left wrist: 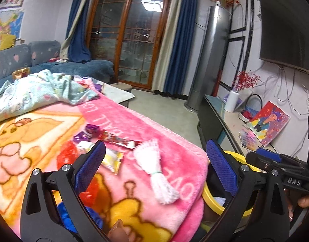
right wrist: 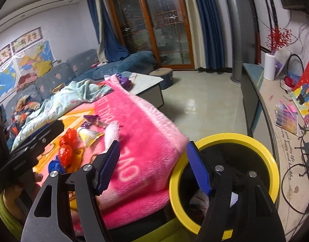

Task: Collect trash
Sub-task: 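Move both open tools back over the remaining trash on the blanket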

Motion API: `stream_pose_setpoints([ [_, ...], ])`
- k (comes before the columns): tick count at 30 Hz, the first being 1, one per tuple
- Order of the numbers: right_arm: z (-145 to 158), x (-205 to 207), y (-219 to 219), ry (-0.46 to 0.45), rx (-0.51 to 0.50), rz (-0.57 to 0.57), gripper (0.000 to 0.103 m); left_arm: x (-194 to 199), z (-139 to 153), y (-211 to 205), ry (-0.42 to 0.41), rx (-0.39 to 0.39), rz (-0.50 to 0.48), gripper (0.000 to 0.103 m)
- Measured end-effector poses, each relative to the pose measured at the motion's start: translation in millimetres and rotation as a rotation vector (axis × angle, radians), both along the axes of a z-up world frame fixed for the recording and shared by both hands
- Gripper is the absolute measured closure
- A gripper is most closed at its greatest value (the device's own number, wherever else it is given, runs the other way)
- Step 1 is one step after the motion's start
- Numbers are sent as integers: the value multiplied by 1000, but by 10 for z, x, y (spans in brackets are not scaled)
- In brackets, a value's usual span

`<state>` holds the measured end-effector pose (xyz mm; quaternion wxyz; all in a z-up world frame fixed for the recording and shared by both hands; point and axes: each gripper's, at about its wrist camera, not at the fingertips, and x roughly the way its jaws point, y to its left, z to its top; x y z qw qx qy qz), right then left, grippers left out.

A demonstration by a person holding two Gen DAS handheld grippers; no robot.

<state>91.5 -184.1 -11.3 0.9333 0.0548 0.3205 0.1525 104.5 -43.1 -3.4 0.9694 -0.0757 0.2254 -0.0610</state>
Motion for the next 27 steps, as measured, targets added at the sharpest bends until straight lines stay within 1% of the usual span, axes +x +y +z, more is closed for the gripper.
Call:
stream_pose_setpoints([
  [3,2,-14,80,-2,-9,22,36,-15,11,130,1,-10,29,11],
  [4,-1,-19,109,-2,-13,29,32,-22,9,166,2,-12,38,11],
  [6,5,-34,164,-12,-22,36,27,-30,7,225,1,-13,51,11],
  [11,11,-67,310,-21,-43,61,26,-48,-3,383,7,-25,86,11],
  [27,-62,-93,831,-10,-85,161,24,-49,-33,870,18,-84,193,11],
])
